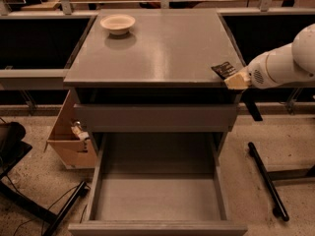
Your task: Place rxbar chocolate into middle drawer
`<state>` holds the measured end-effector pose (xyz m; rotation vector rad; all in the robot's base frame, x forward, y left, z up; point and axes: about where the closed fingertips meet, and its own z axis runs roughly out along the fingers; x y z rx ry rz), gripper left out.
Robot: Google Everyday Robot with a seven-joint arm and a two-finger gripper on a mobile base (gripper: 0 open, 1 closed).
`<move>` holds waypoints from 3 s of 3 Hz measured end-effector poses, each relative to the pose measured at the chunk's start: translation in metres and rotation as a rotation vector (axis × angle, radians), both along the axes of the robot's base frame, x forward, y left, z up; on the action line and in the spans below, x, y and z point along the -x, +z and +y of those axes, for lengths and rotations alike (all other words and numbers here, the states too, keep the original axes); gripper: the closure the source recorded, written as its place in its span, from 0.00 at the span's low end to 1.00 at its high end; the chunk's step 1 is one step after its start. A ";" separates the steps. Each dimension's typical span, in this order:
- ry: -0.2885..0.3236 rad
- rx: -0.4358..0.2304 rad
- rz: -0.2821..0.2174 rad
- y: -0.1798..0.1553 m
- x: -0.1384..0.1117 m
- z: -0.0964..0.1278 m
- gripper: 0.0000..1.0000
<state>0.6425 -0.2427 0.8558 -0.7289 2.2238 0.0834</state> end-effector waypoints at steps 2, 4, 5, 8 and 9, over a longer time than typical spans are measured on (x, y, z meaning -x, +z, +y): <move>0.078 -0.043 -0.028 -0.016 0.055 0.030 1.00; 0.156 -0.116 0.020 -0.109 0.109 0.082 1.00; 0.181 -0.147 0.043 -0.181 0.103 0.103 1.00; 0.199 -0.211 0.119 -0.289 0.081 0.130 1.00; 0.218 -0.223 0.149 -0.339 0.077 0.139 1.00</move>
Offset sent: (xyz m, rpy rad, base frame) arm -0.1019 0.0464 -0.0321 0.0653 -0.0361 0.1249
